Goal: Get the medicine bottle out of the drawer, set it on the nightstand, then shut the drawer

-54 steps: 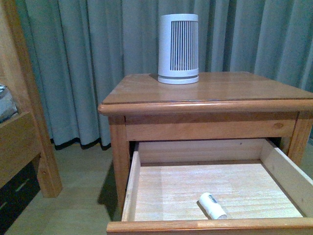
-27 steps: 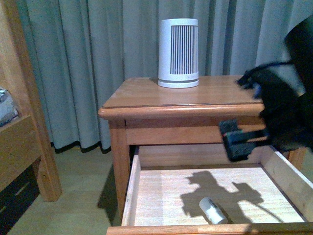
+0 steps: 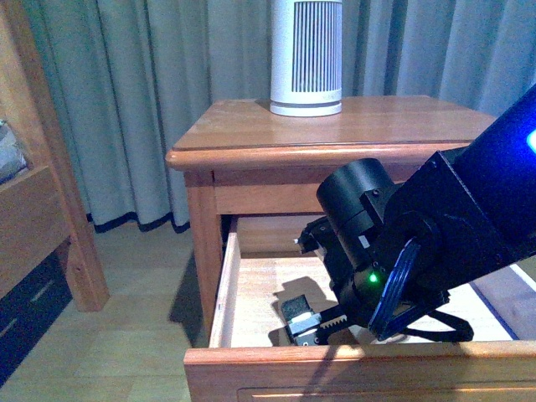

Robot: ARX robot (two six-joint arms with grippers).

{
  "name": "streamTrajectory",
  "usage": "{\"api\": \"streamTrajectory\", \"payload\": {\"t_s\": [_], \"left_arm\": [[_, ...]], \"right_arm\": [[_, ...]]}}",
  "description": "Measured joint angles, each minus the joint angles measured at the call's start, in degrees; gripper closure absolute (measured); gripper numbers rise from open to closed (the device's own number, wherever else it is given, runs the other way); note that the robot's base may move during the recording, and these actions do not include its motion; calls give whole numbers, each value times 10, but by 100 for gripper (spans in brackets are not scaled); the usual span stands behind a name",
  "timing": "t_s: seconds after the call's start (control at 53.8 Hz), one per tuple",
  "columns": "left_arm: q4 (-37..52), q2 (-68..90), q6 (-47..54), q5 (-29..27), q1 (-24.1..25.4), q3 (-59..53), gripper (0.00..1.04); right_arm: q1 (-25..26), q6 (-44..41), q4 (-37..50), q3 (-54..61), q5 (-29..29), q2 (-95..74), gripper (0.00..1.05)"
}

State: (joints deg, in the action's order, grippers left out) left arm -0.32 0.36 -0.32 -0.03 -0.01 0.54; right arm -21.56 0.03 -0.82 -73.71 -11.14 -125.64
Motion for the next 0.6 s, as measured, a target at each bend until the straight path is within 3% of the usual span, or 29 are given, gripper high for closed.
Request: {"api": "streamTrajectory", "payload": {"t_s": [0.13,0.595], "left_arm": [[0,0,0,0,0,0,7],[0,0,0,0,0,0,7]], "right_arm": [[0,7,0,-10,-18,-5,8],[13,35,25,10,-23,-9,72]]}}
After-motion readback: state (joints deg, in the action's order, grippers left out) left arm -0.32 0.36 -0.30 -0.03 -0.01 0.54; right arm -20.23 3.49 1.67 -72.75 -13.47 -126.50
